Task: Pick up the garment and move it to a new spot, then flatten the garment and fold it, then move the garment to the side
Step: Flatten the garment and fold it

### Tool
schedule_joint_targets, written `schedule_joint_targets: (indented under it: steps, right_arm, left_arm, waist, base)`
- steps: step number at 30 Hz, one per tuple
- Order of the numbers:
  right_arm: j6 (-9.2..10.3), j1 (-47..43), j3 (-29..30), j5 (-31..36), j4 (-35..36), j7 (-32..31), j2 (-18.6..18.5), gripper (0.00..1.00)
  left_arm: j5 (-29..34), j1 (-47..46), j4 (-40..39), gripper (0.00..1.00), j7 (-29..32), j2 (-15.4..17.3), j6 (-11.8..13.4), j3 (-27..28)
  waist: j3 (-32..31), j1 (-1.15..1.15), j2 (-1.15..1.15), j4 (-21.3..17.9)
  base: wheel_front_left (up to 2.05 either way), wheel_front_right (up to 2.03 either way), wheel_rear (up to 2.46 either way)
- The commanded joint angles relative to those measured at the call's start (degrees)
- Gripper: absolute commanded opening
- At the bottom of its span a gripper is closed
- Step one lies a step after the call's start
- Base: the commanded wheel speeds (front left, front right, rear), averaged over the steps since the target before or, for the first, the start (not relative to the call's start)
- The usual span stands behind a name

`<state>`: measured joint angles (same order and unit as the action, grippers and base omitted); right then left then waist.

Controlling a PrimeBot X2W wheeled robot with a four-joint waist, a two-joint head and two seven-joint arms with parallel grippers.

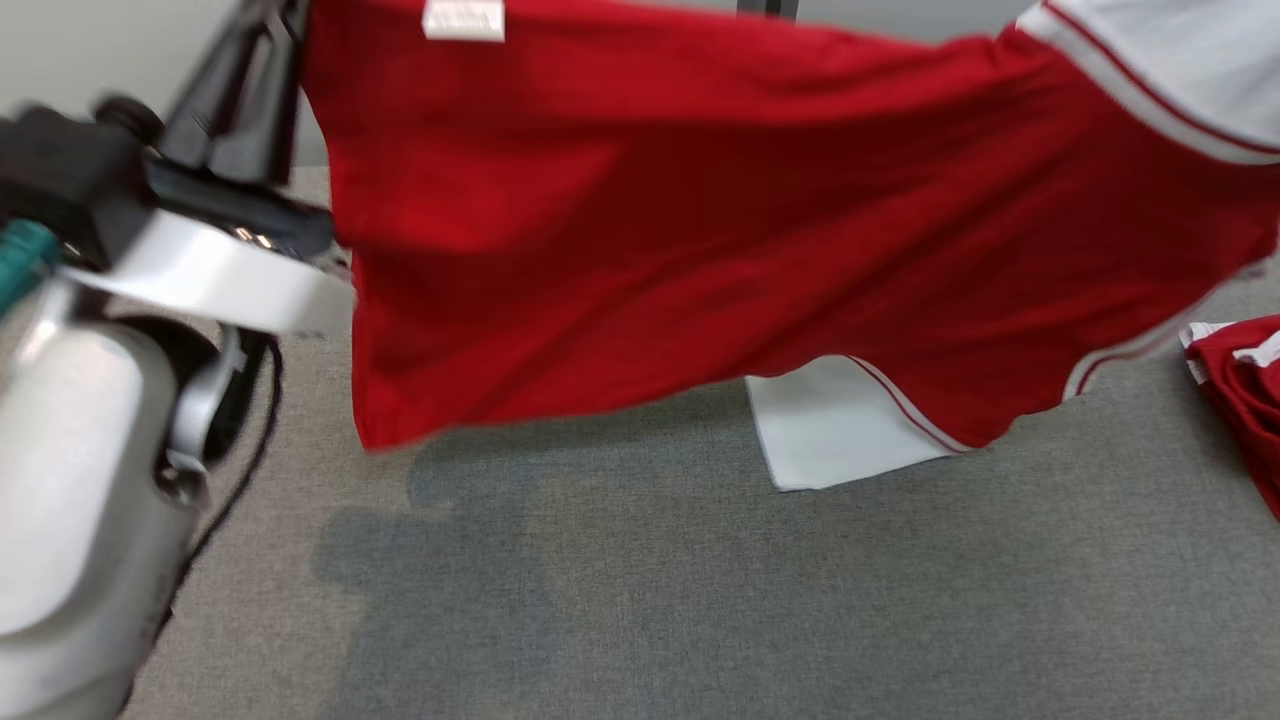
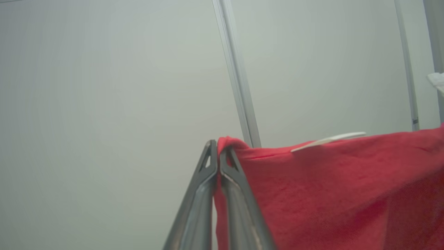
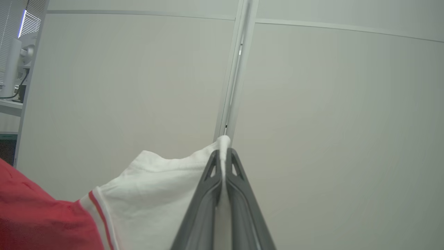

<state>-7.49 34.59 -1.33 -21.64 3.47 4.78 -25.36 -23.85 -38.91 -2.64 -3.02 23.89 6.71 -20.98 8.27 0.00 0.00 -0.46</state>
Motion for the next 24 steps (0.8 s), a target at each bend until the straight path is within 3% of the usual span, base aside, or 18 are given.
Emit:
schedule_joint_targets:
  steps: [1,6,14,19,24]
  right_arm:
    - [-0.01,1.08,0.21,0.06,0.49,-0.7,-0.56,0.0]
    - [-0.02,4.35,-0.65,-0.82,1.88,-3.07,-1.51,0.0]
    - [-0.02,9.15,-3.78,-3.06,-0.81,-4.18,-2.14,0.0]
    - [-0.01,17.05,-7.08,-4.87,-6.55,-3.43,-2.87,0.0]
    - [-0.01,29.53,-12.86,-6.47,-15.86,-1.53,-2.32,0.0]
  left_arm:
    - [-0.43,-1.7,-0.43,0.0,0.35,0.39,-0.3,0.59]
    - [-0.82,-6.52,-1.72,0.0,2.48,1.6,-1.17,1.4]
    - [-3.44,-9.36,0.71,0.0,3.58,0.59,-2.11,1.85]
    - [-5.56,-14.43,7.04,0.0,2.92,-1.52,-4.41,1.45]
    - [-7.11,-22.3,18.43,0.0,1.21,-4.42,-7.49,1.03]
  waist:
    - [-0.4,0.0,0.0,-0.35]
    - [-1.23,0.0,0.0,-1.19]
    - [0.73,0.0,0.0,-1.94]
    - [4.25,0.0,0.0,-1.81]
    - [7.64,0.0,0.0,-1.84]
  base:
    - [0.0,0.0,0.0]
    - [0.0,0.0,0.0]
    - [0.0,0.0,0.0]
    - [0.0,0.0,0.0]
    - [0.0,0.0,0.0]
